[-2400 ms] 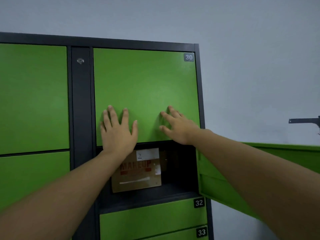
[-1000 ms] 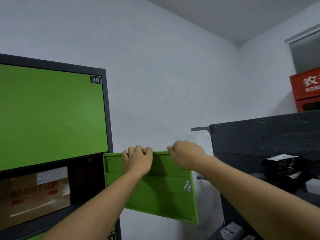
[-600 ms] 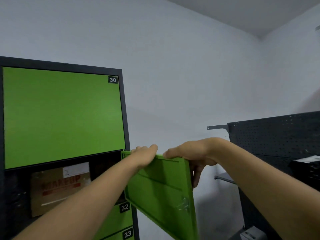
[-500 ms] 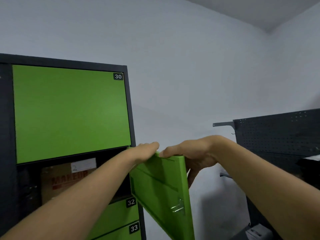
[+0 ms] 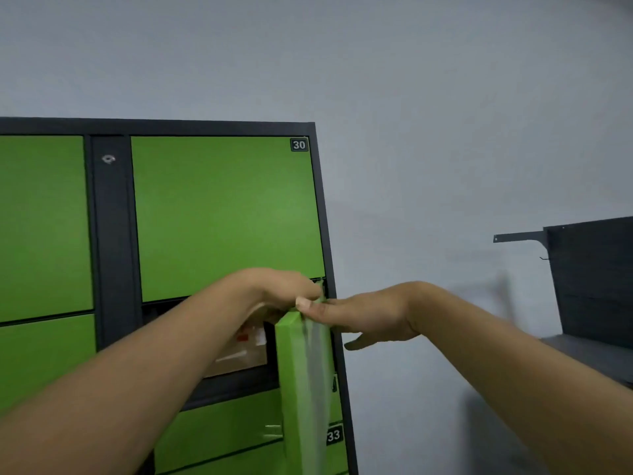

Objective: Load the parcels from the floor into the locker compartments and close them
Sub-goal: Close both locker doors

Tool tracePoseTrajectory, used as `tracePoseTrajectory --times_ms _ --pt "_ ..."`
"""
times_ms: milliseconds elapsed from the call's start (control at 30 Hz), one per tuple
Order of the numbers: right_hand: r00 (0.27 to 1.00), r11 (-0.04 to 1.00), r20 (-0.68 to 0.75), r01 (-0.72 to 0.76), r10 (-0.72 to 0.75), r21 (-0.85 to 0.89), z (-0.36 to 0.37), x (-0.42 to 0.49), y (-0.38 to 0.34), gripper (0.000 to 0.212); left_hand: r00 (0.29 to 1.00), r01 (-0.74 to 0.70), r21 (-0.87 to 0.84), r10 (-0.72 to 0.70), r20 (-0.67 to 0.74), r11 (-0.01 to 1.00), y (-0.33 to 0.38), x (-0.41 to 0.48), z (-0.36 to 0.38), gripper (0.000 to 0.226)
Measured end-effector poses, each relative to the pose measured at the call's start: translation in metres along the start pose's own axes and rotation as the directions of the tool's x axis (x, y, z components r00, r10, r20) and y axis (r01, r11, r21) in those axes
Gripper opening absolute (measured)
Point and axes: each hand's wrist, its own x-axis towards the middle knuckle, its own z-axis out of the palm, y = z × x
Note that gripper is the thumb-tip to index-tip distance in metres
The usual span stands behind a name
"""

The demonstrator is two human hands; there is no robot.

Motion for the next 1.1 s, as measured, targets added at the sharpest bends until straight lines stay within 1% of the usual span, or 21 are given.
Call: tracePoseTrajectory --times_ms 33,100,133,200,267,333,400,433,467,533,600,667,733,800,867,933,1100 --pt "0.998 0.994 -0.066 -0.009 0.002 -0.111 0.004 0.008 0.002 0.105 0.999 0.036 0.012 -0.036 0.014 0.999 -0.010 -0.002 -0.003 0.019" --pt "0.978 0.959 -0.208 -0.026 -0.034 -0.282 0.013 0.028 0.009 0.107 0.997 0.070 0.072 -0.071 0.015 0.995 -0.028 -0.008 -0.009 0.040" --pt "0.962 0.949 -0.262 -0.008 -0.079 -0.314 0.018 0.039 0.013 0.107 0.997 0.069 0.113 -0.071 0.011 0.991 -0.034 -0.014 -0.011 0.046" --pt "0.910 0.928 -0.366 0.051 -0.195 -0.369 0.025 0.063 0.018 0.107 0.998 0.067 0.173 -0.063 -0.031 0.983 -0.046 -0.020 -0.013 0.049" --pt "0.852 0.901 -0.442 0.075 -0.281 -0.428 0.028 0.090 0.021 0.111 0.995 0.071 0.168 -0.058 -0.084 0.983 -0.057 -0.022 -0.010 0.051" --pt "0.803 0.863 -0.481 0.080 -0.352 -0.498 0.031 0.115 0.021 0.115 0.989 0.091 0.171 -0.068 -0.134 0.981 -0.071 -0.020 -0.002 0.051" --pt "0.755 0.786 -0.486 0.062 -0.440 -0.615 0.037 0.137 0.021 0.116 0.980 0.139 0.178 -0.108 -0.169 0.974 -0.087 -0.019 0.007 0.052" --pt "0.739 0.745 -0.473 0.057 -0.479 -0.665 0.039 0.147 0.022 0.115 0.973 0.154 0.214 -0.110 -0.205 0.965 -0.095 -0.020 0.011 0.053" --pt "0.732 0.709 -0.452 0.060 -0.510 -0.702 0.042 0.157 0.022 0.114 0.960 0.163 0.281 -0.087 -0.265 0.946 -0.105 -0.023 0.016 0.052" --pt "0.733 0.674 -0.416 0.077 -0.538 -0.735 0.045 0.173 0.026 0.112 0.919 0.185 0.432 -0.001 -0.393 0.883 -0.122 -0.025 0.025 0.051" --pt "0.717 0.652 -0.412 0.079 -0.562 -0.754 0.047 0.190 0.030 0.110 0.872 0.233 0.503 0.051 -0.488 0.832 -0.138 -0.021 0.036 0.053" --pt "0.688 0.597 -0.417 0.029 -0.593 -0.802 0.048 0.204 0.037 0.106 0.822 0.284 0.526 0.079 -0.564 0.802 -0.152 -0.012 0.048 0.055" --pt "0.649 0.545 -0.430 -0.029 -0.627 -0.838 0.049 0.217 0.042 0.102 0.778 0.349 0.527 0.074 -0.624 0.775 -0.169 -0.002 0.062 0.058" --pt "0.623 0.519 -0.432 -0.049 -0.652 -0.853 0.052 0.228 0.046 0.099 0.724 0.363 0.494 0.094 -0.683 0.790 -0.186 0.009 0.073 0.063" --pt "0.597 0.521 -0.445 -0.051 -0.668 -0.852 0.051 0.242 0.050 0.097 0.683 0.353 0.443 0.097 -0.724 0.824 -0.198 0.025 0.080 0.068" --pt "0.577 0.511 -0.447 -0.060 -0.683 -0.858 0.051 0.257 0.055 0.097 0.664 0.328 0.401 0.093 -0.742 0.855 -0.211 0.040 0.086 0.072" --pt "0.499 0.422 -0.439 -0.153 -0.747 -0.893 0.052 0.288 0.078 0.095 0.638 0.320 0.508 0.214 -0.740 0.799 -0.254 0.062 0.130 0.079"
